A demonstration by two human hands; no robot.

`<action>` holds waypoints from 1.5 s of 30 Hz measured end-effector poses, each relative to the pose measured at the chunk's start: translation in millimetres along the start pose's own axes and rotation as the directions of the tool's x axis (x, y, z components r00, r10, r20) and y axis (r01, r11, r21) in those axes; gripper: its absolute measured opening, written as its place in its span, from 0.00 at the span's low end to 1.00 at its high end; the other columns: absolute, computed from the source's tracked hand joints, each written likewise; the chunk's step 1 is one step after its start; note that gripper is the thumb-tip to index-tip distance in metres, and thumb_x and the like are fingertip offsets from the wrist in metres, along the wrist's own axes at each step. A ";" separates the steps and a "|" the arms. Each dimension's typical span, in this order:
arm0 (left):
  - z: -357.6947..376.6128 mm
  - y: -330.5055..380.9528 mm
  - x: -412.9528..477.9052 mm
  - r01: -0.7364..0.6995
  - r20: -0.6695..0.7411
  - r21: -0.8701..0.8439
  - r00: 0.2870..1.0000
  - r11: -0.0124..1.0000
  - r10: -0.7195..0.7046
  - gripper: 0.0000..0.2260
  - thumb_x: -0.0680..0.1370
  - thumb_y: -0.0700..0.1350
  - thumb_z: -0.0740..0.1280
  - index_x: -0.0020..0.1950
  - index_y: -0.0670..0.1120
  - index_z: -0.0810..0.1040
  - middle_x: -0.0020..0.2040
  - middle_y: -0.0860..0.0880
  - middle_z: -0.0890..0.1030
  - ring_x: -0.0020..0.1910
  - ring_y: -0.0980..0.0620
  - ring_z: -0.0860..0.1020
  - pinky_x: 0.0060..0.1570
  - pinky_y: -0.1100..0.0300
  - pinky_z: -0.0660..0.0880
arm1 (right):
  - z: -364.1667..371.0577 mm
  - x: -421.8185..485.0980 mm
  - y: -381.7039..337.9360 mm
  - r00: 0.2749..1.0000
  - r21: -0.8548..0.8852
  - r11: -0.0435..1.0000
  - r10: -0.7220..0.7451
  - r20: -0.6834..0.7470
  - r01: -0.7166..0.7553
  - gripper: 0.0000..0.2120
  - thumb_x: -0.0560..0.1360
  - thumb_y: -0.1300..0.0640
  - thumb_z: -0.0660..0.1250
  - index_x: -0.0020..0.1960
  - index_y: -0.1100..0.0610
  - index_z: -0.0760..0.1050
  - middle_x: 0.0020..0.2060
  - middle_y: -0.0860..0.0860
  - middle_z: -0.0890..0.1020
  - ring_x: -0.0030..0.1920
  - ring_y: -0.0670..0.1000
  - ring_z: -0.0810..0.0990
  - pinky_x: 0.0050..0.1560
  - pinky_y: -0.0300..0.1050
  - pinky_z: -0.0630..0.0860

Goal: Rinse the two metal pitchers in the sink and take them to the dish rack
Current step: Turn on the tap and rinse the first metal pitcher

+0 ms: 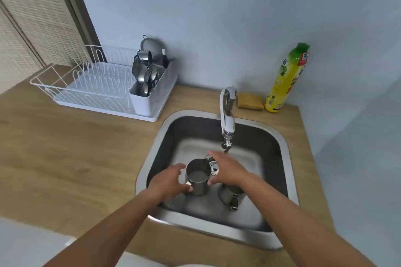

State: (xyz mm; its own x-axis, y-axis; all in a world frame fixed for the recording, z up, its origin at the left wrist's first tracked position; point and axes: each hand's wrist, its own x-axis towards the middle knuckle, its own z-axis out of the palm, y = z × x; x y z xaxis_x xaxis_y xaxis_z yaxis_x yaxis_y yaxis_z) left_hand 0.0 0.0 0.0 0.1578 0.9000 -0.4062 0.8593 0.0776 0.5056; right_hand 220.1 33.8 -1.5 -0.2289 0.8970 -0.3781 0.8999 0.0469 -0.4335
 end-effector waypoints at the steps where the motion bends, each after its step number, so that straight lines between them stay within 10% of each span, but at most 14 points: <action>1: 3.6 -1.2 0.6 0.018 0.014 0.011 1.000 1.000 -0.018 0.37 0.68 0.58 0.76 0.74 0.54 0.66 0.67 0.52 0.76 0.64 0.52 0.76 0.61 0.56 0.73 | 2.9 3.3 -2.0 1.000 -0.024 1.000 -0.019 0.024 0.019 0.53 0.61 0.44 0.79 0.78 0.47 0.54 0.76 0.51 0.64 0.74 0.56 0.63 0.72 0.51 0.65; 11: 22.3 -12.0 12.3 0.045 0.063 -0.081 0.997 0.996 -0.040 0.05 0.75 0.50 0.70 0.45 0.50 0.78 0.49 0.49 0.80 0.49 0.48 0.79 0.47 0.57 0.73 | 13.0 4.8 -7.7 1.000 -0.030 0.999 0.019 0.007 -0.019 0.44 0.59 0.43 0.80 0.70 0.46 0.66 0.62 0.50 0.77 0.65 0.56 0.72 0.60 0.48 0.71; 22: -13.7 17.4 2.2 -0.074 -0.061 -0.548 0.997 0.833 0.048 0.07 0.81 0.46 0.63 0.48 0.44 0.77 0.43 0.49 0.81 0.41 0.53 0.76 0.44 0.59 0.75 | -19.9 -34.5 -1.9 0.979 0.438 0.899 0.112 -0.173 -0.026 0.30 0.58 0.44 0.80 0.56 0.40 0.70 0.49 0.38 0.80 0.52 0.43 0.79 0.51 0.40 0.74; 28: -18.6 36.7 -5.6 -0.108 -0.067 -0.574 0.994 0.812 0.085 0.07 0.82 0.47 0.62 0.48 0.46 0.77 0.46 0.47 0.81 0.45 0.52 0.79 0.49 0.59 0.78 | -57.6 -55.5 18.3 0.996 0.563 0.826 0.024 -0.081 0.025 0.35 0.65 0.53 0.81 0.68 0.45 0.70 0.60 0.42 0.78 0.59 0.44 0.78 0.51 0.32 0.74; 32: -16.3 42.0 -6.9 -0.104 -0.069 -0.580 0.995 0.808 0.078 0.07 0.82 0.46 0.62 0.48 0.45 0.77 0.44 0.46 0.80 0.45 0.50 0.79 0.51 0.58 0.78 | -96.5 -50.8 26.9 0.965 0.604 0.787 0.048 -0.256 0.122 0.32 0.69 0.53 0.78 0.70 0.51 0.71 0.63 0.48 0.79 0.62 0.46 0.78 0.63 0.45 0.75; 37: -17.3 44.6 -7.4 -0.117 -0.088 -0.568 0.993 0.815 0.081 0.07 0.82 0.46 0.63 0.48 0.45 0.77 0.46 0.44 0.81 0.51 0.41 0.80 0.54 0.55 0.79 | -139.9 3.4 9.0 0.837 0.392 0.899 0.055 -0.544 0.196 0.22 0.77 0.54 0.68 0.70 0.55 0.72 0.67 0.51 0.76 0.67 0.50 0.73 0.70 0.50 0.69; 45: -18.7 43.5 -8.7 -0.132 -0.093 -0.569 0.991 0.812 0.097 0.07 0.82 0.47 0.62 0.45 0.50 0.76 0.45 0.48 0.82 0.51 0.43 0.80 0.57 0.51 0.80 | -163.1 83.1 0.1 0.944 -0.156 0.988 -0.066 -0.324 0.015 0.32 0.80 0.51 0.61 0.79 0.56 0.52 0.80 0.52 0.51 0.79 0.52 0.51 0.76 0.55 0.57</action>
State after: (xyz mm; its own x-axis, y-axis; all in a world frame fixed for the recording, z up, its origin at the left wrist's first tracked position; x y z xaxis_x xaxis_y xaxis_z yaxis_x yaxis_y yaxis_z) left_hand 26.9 3.5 39.7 0.1944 0.9391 -0.2832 0.3999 0.1877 0.8971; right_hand 261.7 180.1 100.4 -0.1550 0.9859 -0.0636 0.9432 0.1286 -0.3062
